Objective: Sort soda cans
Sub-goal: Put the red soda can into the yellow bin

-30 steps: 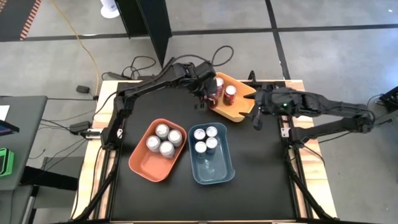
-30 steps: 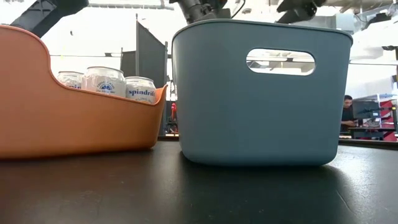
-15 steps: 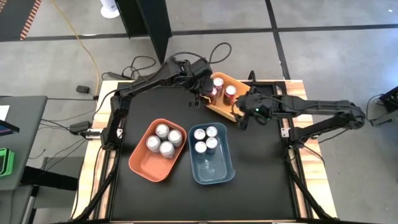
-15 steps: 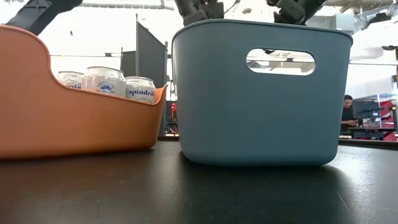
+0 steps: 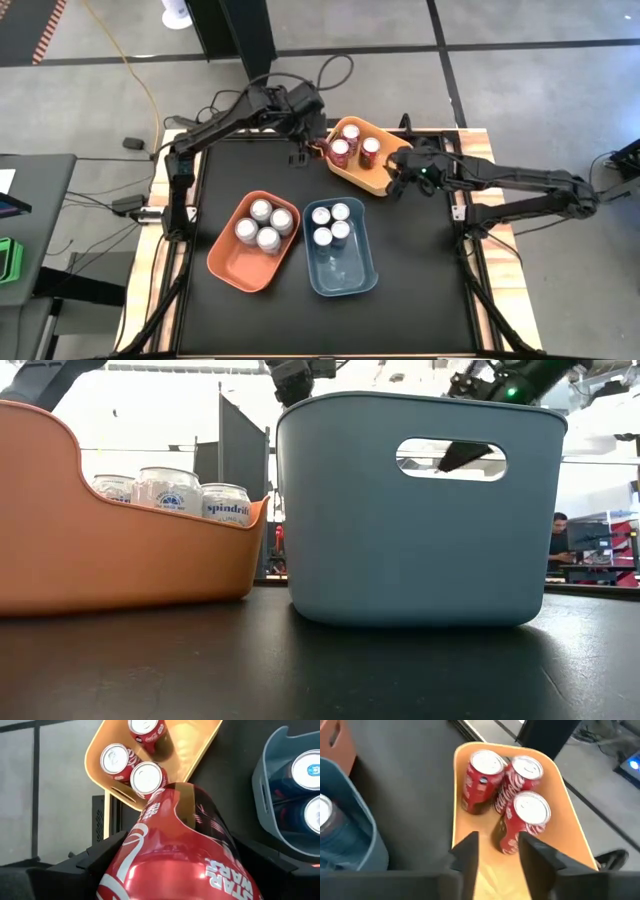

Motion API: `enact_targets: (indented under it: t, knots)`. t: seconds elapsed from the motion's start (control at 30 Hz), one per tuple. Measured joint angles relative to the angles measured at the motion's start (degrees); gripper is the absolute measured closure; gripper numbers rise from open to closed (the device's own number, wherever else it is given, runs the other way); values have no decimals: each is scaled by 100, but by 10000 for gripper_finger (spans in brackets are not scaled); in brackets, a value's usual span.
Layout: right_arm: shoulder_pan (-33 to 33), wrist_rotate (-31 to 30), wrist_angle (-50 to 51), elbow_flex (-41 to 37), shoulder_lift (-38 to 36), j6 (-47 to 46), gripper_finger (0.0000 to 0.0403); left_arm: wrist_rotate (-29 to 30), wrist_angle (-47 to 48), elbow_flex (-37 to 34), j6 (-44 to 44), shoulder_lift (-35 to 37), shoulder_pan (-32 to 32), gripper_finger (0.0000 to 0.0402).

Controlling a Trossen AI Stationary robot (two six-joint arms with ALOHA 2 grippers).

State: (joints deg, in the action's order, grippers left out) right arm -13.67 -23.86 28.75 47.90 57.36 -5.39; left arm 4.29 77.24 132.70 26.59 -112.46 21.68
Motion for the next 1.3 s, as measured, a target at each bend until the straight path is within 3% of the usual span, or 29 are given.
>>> enact_targets:
  t: [0.17, 0.37, 0.63, 0.9, 1.13, 1.3]
  knots:
    - [-440, -5, -3, -257, -130, -216, 325, -2, -81, 0, -2, -1, -6, 93]
    - [-838, 275, 56, -452, -24, -186, 378, 3, -72, 0, 34, -1, 1, 93]
    - [-961, 987, -501, -452, 6, 332, 391, -187, -219, -61, 232, -3, 8, 93]
    - [-475, 1254, -1925, -452, 13, 1401, 299, -554, -605, -61, 509, -3, 5, 93]
    - [6, 1503, -3400, -446, 133, 1987, 134, -556, -699, -61, 455, -3, -24, 93]
    - [165, 1515, -3830, -267, 628, 2091, 26, -557, -800, -61, 270, -3, -134, 93]
